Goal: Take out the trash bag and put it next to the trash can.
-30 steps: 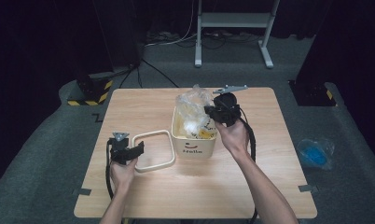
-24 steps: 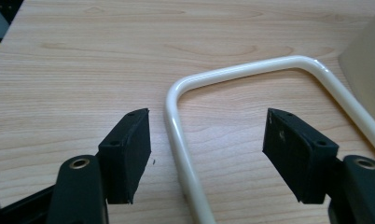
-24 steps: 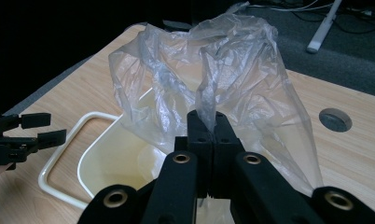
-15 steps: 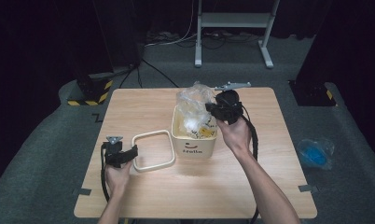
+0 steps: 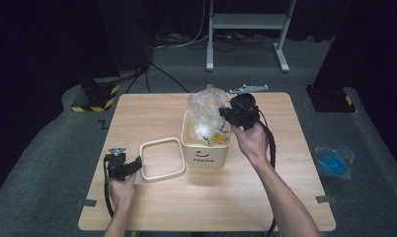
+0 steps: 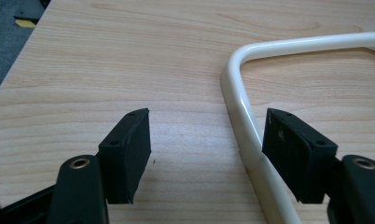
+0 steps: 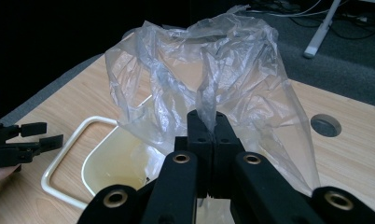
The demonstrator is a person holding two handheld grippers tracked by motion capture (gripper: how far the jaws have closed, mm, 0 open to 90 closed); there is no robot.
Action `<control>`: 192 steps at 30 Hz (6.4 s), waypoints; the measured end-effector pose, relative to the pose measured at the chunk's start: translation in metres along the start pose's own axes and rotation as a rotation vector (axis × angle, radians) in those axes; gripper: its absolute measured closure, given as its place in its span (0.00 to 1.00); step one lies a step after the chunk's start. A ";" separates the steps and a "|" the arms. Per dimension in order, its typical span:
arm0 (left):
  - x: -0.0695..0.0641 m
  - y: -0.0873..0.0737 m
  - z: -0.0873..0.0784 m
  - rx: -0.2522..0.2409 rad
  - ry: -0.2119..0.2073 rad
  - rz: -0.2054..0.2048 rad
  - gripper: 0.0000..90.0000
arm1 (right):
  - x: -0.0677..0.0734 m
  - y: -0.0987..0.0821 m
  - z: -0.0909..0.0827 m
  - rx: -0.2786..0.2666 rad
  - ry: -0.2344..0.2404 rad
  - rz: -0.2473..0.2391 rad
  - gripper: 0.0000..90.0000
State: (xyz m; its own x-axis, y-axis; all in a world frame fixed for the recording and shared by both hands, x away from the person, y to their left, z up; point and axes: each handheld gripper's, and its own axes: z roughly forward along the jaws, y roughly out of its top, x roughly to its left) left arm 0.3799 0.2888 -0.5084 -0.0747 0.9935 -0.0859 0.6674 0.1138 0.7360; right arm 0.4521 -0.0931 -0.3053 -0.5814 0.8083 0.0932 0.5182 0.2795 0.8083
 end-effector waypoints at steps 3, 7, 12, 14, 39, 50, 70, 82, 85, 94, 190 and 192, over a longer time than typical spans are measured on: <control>0.001 -0.002 0.002 0.006 0.009 0.004 0.36 | -0.001 0.001 -0.002 -0.002 -0.001 -0.001 0.99; 0.003 -0.004 0.003 -0.002 0.011 -0.010 0.36 | -0.001 0.002 -0.004 -0.003 0.000 -0.005 0.99; 0.005 -0.007 0.004 -0.014 -0.002 -0.036 0.35 | -0.002 0.004 -0.009 -0.011 -0.001 -0.005 0.99; 0.007 -0.008 0.004 -0.020 -0.009 -0.044 0.34 | -0.002 0.006 -0.011 -0.013 -0.002 -0.006 0.99; 0.012 -0.014 0.006 -0.048 -0.040 -0.107 0.32 | -0.009 0.014 -0.030 -0.061 -0.009 0.007 0.99; 0.012 -0.017 0.007 -0.062 -0.037 -0.110 0.32 | -0.018 0.013 -0.043 -0.094 -0.026 0.024 0.99; 0.011 -0.019 0.006 -0.074 -0.035 -0.104 0.32 | -0.041 0.002 -0.062 -0.123 -0.067 0.061 0.99; 0.011 -0.019 0.006 -0.076 -0.036 -0.105 0.32 | -0.056 -0.006 -0.070 -0.128 -0.088 0.090 0.99; 0.011 -0.019 0.006 -0.075 -0.035 -0.103 0.33 | -0.060 -0.009 -0.073 -0.134 -0.094 0.099 0.99; 0.011 -0.019 0.006 -0.077 -0.035 -0.105 0.33 | -0.072 -0.017 -0.079 -0.135 -0.115 0.118 0.99; 0.008 -0.020 0.005 -0.089 -0.015 -0.091 0.33 | -0.110 -0.118 -0.007 -0.007 -0.170 0.167 0.90; 0.008 -0.020 0.005 -0.088 -0.016 -0.093 0.33 | -0.109 -0.119 -0.007 -0.007 -0.170 0.168 0.82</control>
State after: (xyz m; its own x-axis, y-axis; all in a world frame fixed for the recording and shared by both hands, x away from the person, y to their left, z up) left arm 0.3696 0.2948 -0.5273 -0.1214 0.9785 -0.1666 0.5901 0.2061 0.7806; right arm 0.4495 -0.2182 -0.4075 -0.3731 0.9190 0.1277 0.5941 0.1309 0.7936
